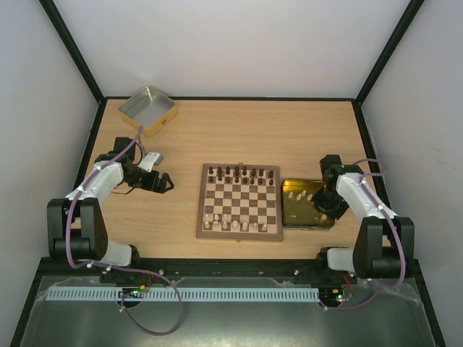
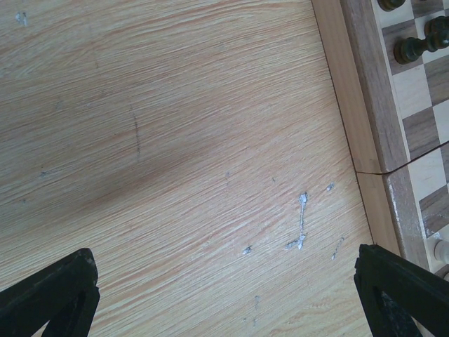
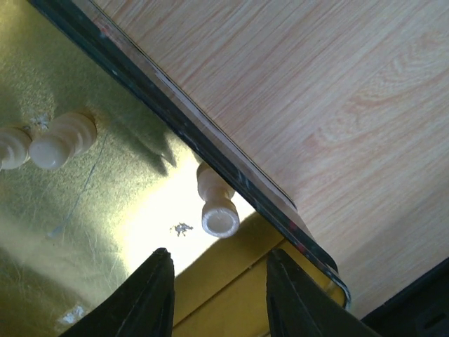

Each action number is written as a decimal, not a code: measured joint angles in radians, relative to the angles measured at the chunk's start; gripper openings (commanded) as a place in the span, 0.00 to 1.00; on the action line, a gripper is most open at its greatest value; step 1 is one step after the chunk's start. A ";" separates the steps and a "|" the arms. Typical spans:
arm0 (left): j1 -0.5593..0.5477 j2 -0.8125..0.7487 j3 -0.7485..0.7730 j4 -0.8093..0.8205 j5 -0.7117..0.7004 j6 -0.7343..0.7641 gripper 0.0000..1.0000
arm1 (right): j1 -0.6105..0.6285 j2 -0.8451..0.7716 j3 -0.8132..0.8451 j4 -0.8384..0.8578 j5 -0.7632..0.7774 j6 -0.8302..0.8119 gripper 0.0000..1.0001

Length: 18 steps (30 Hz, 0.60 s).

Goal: Set up the chess pieces on the board
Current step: Pick up the chess piece from the storage box.

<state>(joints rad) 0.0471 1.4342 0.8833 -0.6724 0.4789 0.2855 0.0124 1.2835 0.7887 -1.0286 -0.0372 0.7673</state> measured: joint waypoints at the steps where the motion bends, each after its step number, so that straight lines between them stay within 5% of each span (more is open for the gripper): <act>1: 0.000 0.000 0.000 0.000 0.000 0.000 0.99 | 0.000 0.013 0.000 0.010 0.000 0.000 0.34; 18: 0.010 0.001 0.000 0.000 0.005 0.003 0.99 | -0.029 0.074 0.000 0.076 0.021 -0.005 0.25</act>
<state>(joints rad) 0.0574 1.4353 0.8837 -0.6727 0.4839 0.2886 -0.0162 1.3571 0.7887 -0.9524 -0.0166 0.7620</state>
